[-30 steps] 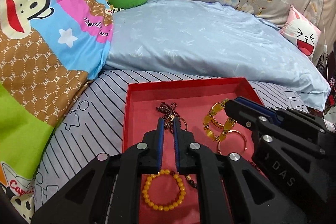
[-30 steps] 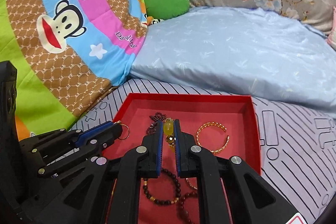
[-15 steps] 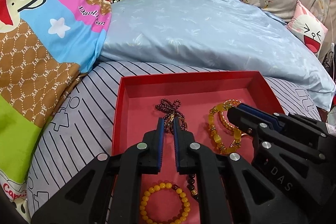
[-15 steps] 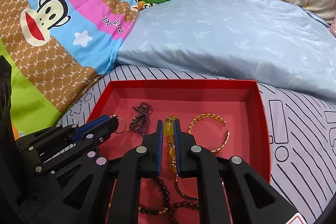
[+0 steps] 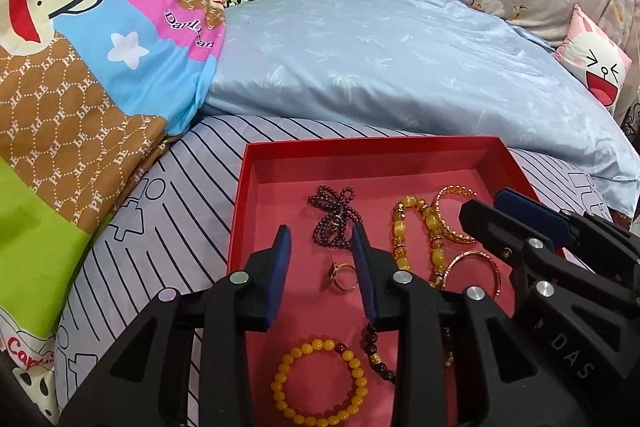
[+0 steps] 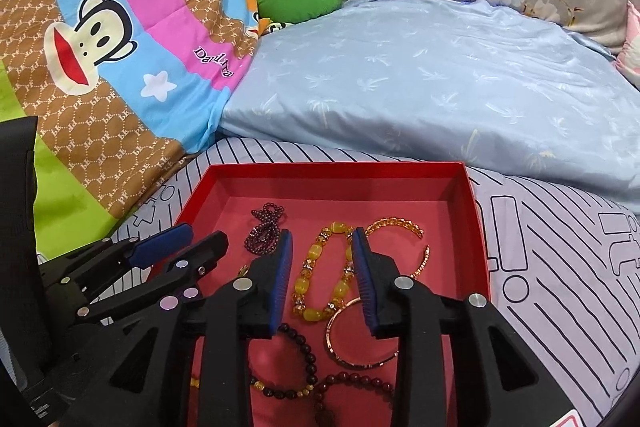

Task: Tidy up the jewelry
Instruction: 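Withdraw both tools from the tray toward the gold rings on the sheet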

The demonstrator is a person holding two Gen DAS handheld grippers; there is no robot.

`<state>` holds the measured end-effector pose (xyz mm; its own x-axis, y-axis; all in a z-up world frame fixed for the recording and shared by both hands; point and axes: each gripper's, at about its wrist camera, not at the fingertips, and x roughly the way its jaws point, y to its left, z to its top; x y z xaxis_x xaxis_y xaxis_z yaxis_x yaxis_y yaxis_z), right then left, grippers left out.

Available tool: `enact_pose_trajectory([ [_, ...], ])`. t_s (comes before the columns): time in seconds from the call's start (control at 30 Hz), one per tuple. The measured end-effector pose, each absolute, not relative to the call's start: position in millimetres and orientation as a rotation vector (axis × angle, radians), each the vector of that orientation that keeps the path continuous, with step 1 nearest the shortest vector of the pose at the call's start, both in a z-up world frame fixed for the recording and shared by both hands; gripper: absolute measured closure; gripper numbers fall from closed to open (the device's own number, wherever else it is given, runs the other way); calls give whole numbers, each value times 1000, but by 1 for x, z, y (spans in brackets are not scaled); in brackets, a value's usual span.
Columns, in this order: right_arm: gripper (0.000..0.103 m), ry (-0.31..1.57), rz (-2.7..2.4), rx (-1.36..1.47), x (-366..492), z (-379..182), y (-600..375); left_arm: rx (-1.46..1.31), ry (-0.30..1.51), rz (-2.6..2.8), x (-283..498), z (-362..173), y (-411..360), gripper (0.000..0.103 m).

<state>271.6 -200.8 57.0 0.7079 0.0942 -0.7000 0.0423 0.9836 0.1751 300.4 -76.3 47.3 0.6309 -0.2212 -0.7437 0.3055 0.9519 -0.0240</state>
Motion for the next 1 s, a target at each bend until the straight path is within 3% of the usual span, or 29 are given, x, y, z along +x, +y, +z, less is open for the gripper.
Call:
enact_pose_trajectory([
  [1.0,72,699,0,178,110,94,-185,119,780,-345,163,84,-62,73],
])
